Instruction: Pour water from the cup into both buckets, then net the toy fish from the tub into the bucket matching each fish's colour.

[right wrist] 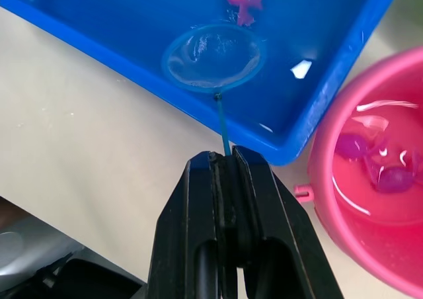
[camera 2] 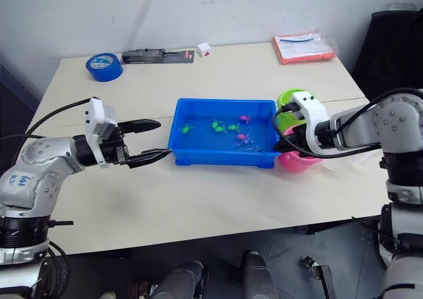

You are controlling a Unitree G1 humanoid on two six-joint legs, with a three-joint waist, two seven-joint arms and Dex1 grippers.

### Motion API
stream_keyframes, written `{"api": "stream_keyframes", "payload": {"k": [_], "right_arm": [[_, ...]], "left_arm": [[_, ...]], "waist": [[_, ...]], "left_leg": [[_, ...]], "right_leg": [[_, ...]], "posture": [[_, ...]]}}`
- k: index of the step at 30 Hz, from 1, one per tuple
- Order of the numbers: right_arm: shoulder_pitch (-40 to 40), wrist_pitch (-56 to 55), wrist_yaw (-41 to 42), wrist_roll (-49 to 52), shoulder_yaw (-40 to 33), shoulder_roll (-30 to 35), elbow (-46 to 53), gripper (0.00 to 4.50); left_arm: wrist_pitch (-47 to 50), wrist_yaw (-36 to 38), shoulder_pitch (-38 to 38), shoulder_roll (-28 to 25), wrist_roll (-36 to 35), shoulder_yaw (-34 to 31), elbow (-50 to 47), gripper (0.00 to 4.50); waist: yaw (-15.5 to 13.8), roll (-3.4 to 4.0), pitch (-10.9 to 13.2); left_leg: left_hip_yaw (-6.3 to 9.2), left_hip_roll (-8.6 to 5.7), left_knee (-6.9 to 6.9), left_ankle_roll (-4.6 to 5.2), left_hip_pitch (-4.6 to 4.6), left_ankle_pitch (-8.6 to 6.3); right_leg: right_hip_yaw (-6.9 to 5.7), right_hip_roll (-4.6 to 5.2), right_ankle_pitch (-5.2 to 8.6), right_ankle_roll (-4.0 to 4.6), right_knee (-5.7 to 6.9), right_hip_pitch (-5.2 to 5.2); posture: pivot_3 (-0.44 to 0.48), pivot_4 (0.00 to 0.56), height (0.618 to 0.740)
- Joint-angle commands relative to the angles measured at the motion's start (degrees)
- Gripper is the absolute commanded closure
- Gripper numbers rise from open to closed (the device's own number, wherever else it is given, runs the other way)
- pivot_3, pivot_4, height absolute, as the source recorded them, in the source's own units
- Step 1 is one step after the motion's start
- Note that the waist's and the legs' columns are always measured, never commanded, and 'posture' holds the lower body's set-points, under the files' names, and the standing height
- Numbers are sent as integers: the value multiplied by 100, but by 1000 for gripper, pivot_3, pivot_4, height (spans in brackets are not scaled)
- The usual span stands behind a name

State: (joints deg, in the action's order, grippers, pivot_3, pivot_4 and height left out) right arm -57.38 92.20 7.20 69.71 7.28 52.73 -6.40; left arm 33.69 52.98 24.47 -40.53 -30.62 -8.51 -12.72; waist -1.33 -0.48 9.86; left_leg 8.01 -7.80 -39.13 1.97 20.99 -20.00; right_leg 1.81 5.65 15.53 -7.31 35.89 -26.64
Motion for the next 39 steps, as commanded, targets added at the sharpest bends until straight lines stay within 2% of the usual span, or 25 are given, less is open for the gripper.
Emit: {"api": "stream_keyframes", "payload": {"k": [1, 7, 14, 21, 28, 39], "right_arm": [[-409, 30, -428, 791, 355, 212, -382, 3715], [-526, 30, -1022, 955, 546, -135, -899, 3715], [-232, 30, -1726, 534, -239, -840, -1012, 3715], [-29, 30, -1931, 225, -898, -1234, -575, 3715], [118, 30, -1914, 262, -1092, -1284, -160, 3715], [564, 30, -2104, 876, -1491, -1022, 656, 3715]], "left_arm": [[24, -86, -75, -79, -181, -235, -301, 0], [94, -197, -160, -92, -249, -303, -422, 0], [143, -212, -154, -154, -263, -337, -442, 0], [168, -171, -127, -270, -295, -359, -407, 0], [132, -149, -42, -271, -289, -286, -345, 0], [31, 100, 188, -244, -212, -139, -54, 0]], "waist": [[0, 0, 0], [7, 0, 0], [8, 0, 0], [16, 1, 0], [26, 1, 0], [32, 1, 0]], "left_leg": [[1, 0, 0, 1, 1, 0], [4, 1, 0, 2, 5, -1], [4, 0, -1, 2, 6, -1], [5, 0, -3, 2, 6, -1], [5, 0, -2, 2, 6, -1], [5, 0, -2, 2, 6, -1]], "right_leg": [[-1, 0, 0, 0, -1, 0], [-5, 0, 0, 0, -4, 0], [-6, -1, -1, 0, -2, -1], [-8, -1, -1, 0, 0, -1], [-8, -1, -1, 0, 0, -2], [-7, -1, -1, 0, 0, -2]], "posture": [[0, 150, 740], [0, 150, 740], [0, 150, 740], [0, 150, 740], [0, 150, 740], [0, 150, 740]]}}
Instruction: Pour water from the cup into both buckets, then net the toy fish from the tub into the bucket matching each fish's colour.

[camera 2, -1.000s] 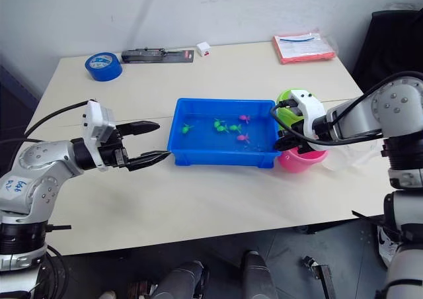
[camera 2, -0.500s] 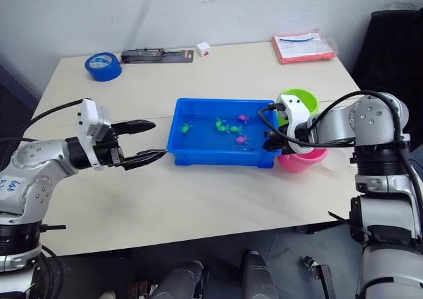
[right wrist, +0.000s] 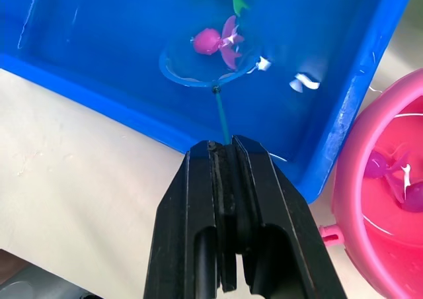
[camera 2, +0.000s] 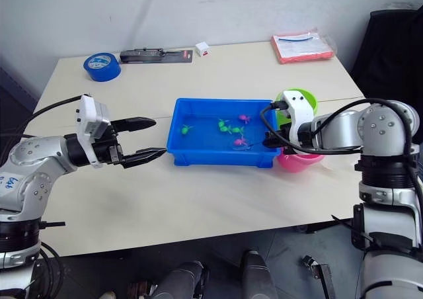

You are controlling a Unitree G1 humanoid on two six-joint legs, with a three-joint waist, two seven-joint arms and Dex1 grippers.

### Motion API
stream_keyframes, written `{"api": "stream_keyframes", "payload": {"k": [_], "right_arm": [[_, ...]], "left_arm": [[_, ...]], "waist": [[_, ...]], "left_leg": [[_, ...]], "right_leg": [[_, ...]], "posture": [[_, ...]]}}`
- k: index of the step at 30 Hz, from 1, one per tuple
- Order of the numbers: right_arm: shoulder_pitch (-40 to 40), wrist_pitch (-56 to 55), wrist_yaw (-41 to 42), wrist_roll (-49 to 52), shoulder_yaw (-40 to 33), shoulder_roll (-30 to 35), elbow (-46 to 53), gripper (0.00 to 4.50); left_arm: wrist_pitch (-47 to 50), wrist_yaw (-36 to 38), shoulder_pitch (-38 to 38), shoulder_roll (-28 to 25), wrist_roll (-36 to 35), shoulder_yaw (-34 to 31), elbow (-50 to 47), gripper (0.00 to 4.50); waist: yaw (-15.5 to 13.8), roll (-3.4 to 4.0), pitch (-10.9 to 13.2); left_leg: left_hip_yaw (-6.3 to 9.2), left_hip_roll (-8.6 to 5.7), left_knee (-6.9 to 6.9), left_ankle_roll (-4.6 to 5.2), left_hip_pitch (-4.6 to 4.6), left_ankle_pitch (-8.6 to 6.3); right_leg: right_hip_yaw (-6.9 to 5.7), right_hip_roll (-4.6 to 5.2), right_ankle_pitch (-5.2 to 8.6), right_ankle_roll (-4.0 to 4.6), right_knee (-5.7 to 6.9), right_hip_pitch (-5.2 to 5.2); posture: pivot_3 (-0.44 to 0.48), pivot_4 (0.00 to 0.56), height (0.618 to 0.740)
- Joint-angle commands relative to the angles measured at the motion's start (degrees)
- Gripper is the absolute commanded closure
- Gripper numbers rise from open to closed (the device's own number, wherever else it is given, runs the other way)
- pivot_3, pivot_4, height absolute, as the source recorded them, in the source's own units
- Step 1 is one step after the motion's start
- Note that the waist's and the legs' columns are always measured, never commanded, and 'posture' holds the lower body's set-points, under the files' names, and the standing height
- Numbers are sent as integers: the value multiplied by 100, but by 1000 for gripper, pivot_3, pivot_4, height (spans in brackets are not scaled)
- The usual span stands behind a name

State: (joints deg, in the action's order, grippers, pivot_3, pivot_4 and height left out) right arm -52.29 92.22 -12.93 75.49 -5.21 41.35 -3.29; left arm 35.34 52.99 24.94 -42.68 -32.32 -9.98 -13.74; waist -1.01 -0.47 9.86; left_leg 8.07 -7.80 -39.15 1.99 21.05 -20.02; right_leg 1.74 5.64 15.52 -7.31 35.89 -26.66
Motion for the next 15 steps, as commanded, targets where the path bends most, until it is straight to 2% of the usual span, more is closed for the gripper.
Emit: {"api": "stream_keyframes", "payload": {"k": [1, 11, 15], "right_arm": [[96, 28, -128, 365, -275, 136, 399, 3715], [682, -193, -555, 1092, -917, 302, 1273, 3715], [1120, -493, -548, 1457, -1054, 661, 1727, 3715]], "left_arm": [[-146, 122, 171, -30, -35, 25, 83, 0], [-411, 513, 714, -11, 67, 338, 665, 0], [-531, 672, 877, 46, 89, 457, 838, 0]], "waist": [[0, 0, 0], [0, 0, 0], [-5, 0, 0]], "left_leg": [[0, 0, 0, 0, 0, 0], [1, 0, 0, 0, 0, 0], [1, 0, 0, 0, 1, 0]], "right_leg": [[-1, 0, 0, 0, 1, 0], [-1, 0, 0, 0, 0, 0], [-1, 0, 0, -1, -1, 0]], "posture": [[0, 150, 740], [0, 150, 740], [0, 150, 740]]}}
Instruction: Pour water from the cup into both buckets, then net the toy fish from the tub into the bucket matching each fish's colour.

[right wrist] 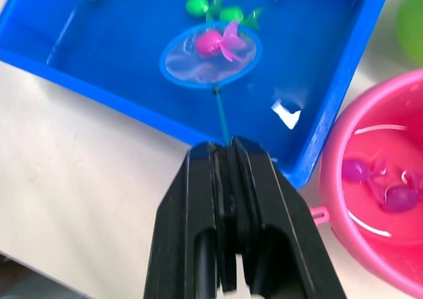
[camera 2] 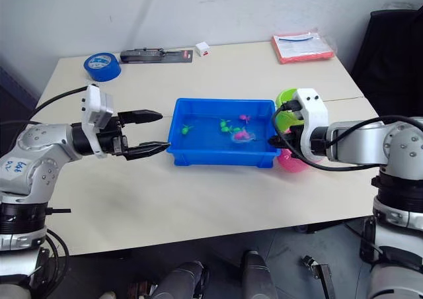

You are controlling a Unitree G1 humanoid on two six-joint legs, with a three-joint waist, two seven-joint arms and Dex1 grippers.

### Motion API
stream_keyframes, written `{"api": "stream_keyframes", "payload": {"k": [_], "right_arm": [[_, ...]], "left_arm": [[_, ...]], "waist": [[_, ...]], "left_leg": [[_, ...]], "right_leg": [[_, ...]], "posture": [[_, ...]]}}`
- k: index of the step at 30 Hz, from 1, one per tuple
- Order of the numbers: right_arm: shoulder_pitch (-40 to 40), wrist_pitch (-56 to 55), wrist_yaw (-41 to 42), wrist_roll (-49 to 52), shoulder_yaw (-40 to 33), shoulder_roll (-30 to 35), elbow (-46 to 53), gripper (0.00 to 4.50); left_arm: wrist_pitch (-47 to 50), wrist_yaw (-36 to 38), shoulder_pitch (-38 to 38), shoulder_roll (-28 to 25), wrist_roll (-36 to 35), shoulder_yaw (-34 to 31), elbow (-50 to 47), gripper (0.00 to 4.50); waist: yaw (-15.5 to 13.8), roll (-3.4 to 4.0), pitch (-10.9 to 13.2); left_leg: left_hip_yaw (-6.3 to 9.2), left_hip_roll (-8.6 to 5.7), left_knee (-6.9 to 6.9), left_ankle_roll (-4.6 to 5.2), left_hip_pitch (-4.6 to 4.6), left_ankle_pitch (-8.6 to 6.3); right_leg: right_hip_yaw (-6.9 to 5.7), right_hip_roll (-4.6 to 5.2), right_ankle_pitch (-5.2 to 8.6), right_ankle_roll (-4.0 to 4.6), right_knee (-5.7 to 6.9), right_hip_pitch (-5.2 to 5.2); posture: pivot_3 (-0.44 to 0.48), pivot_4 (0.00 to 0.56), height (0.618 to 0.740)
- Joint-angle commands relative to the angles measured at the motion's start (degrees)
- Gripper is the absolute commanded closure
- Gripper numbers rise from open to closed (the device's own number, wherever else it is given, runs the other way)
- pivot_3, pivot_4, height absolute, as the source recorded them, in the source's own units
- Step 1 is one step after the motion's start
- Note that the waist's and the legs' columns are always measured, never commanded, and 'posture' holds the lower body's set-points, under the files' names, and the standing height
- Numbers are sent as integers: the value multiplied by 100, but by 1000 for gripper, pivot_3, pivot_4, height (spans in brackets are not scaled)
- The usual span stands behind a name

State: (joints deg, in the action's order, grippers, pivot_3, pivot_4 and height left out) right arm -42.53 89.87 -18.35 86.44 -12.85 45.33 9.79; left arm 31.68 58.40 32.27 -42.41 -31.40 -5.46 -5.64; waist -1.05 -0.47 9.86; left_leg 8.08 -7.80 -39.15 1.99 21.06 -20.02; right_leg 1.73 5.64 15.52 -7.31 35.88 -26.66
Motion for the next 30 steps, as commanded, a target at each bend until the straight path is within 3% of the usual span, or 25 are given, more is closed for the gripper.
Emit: {"api": "stream_keyframes", "payload": {"k": [1, 9, 16, 24, 30], "right_arm": [[248, -359, -21, 454, -318, 348, 484, 3715], [1629, -1334, 545, 761, -1042, 1007, 1552, 3715], [2460, -1990, 1155, 560, -1765, 1352, 1851, 3715], [3470, -2289, 1907, -218, -2714, 1695, 2015, 3715], [4485, -2545, 2645, -1573, -3089, 1770, 2468, 3715]], "left_arm": [[-193, 163, 171, 36, 5, 26, 59, 0], [-314, 230, 264, 176, 72, 152, 223, 0], [-374, 346, 406, 248, 81, 223, 357, 0], [-460, 507, 595, 291, 134, 274, 573, 0], [-544, 606, 647, 330, 173, 305, 712, 0]], "waist": [[-7, 0, 0], [-29, 0, 0], [-34, 0, 0], [-47, 0, 0], [-45, 0, 0]], "left_leg": [[0, 0, 0, 0, 0, 0], [0, 0, 0, 1, 0, 0], [-8, 1, -5, 3, -2, 0], [-8, -1, -7, 7, -4, 0], [-10, -1, -7, 7, -4, 0]], "right_leg": [[0, 0, 0, 0, 0, 0], [0, 0, -1, -3, -1, 2], [8, -3, -6, -11, 0, 3], [8, -2, -7, -13, -1, 7], [10, -2, -7, -13, -1, 7]], "posture": [[0, 150, 740], [0, 150, 740], [0, 150, 740], [0, 150, 740], [0, 150, 740]]}}
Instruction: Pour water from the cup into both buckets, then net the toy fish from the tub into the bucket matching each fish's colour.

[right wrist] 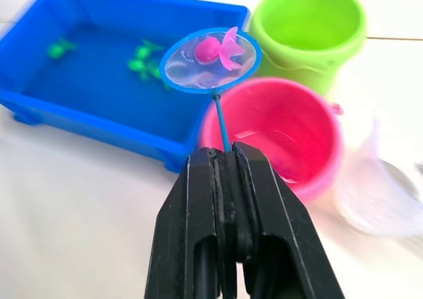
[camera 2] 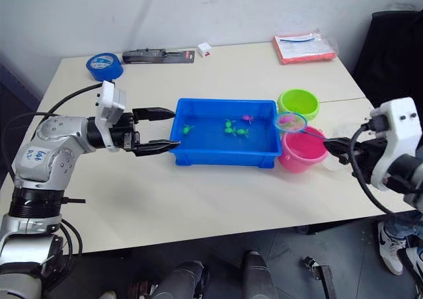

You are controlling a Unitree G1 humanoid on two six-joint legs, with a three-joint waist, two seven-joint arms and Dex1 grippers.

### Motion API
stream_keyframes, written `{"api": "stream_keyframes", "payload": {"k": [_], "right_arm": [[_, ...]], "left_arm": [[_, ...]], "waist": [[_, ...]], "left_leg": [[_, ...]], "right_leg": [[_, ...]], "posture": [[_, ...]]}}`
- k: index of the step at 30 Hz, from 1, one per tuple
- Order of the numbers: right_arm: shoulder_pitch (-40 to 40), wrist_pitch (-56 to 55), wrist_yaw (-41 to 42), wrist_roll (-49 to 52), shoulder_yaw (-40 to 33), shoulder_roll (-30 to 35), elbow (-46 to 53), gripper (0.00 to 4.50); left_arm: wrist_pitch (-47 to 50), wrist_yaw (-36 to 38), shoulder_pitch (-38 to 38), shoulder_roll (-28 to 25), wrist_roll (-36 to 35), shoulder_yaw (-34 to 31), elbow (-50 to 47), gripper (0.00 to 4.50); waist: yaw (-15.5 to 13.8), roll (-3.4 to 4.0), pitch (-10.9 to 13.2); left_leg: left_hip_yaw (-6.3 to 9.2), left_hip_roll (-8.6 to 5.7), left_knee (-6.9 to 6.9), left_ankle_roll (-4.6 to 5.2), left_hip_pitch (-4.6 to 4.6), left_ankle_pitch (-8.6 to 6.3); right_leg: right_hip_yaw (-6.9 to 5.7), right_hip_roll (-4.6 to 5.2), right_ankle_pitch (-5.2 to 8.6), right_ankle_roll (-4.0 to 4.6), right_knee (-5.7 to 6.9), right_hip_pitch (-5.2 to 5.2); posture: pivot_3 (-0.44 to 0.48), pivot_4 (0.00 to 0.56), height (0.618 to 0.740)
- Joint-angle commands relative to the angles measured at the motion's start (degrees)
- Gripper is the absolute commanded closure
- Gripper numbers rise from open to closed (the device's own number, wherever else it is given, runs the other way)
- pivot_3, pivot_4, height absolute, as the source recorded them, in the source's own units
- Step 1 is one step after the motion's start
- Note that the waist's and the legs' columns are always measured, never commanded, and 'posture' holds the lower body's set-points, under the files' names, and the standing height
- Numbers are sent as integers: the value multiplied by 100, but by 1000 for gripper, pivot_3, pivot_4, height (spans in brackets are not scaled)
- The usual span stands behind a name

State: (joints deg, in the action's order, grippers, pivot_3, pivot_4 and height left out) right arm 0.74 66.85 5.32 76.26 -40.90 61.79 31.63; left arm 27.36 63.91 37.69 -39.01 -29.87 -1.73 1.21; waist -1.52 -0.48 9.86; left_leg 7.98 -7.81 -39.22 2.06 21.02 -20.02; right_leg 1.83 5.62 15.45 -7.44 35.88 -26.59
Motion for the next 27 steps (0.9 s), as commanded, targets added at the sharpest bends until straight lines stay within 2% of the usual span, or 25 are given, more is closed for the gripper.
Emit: {"api": "stream_keyframes", "payload": {"k": [1, 6, 12, 14, 22, 27], "right_arm": [[252, -271, 349, -726, -311, 145, 324, 3715], [549, -546, 683, -1904, -192, 411, 591, 3715], [837, -1272, 1059, -3592, 289, 812, 991, 3715], [1150, -1529, 1299, -4302, 447, 1042, 1123, 3715], [2010, -2706, 2012, -6457, 604, 1024, 1380, 3715], [2112, -3421, 2335, -7457, 749, 957, 1296, 3715]], "left_arm": [[-122, 61, 115, 4, 30, -58, 44, 0], [-203, 111, 165, 82, 80, -11, 156, 0], [-281, 150, 240, 216, 151, 61, 257, 0], [-298, 161, 256, 248, 164, 70, 276, 0], [-338, 209, 298, 305, 198, 86, 360, 0], [-371, 241, 343, 349, 233, 98, 433, 0]], "waist": [[4, 0, 0], [1, 0, 0], [1, 0, 0], [1, 0, 0], [1, 0, 0], [2, 0, 0]], "left_leg": [[0, 0, -1, 0, 0, 0], [-3, 0, -1, 0, -4, 0], [-3, -2, -2, 0, -4, 0], [-4, -2, -2, 0, -4, 0], [-5, -4, -2, 0, -5, 0], [-6, -4, -4, 0, -6, 0]], "right_leg": [[1, 0, 0, 0, 1, 0], [3, -1, 0, -1, 2, 0], [3, -1, 0, -1, 1, 1], [3, -1, 0, -1, 2, 0], [4, -3, -1, -1, 4, 1], [6, -5, -1, -1, 6, 1]], "posture": [[0, 150, 740], [0, 150, 740], [0, 150, 740], [0, 150, 740], [0, 150, 740], [0, 150, 740]]}}
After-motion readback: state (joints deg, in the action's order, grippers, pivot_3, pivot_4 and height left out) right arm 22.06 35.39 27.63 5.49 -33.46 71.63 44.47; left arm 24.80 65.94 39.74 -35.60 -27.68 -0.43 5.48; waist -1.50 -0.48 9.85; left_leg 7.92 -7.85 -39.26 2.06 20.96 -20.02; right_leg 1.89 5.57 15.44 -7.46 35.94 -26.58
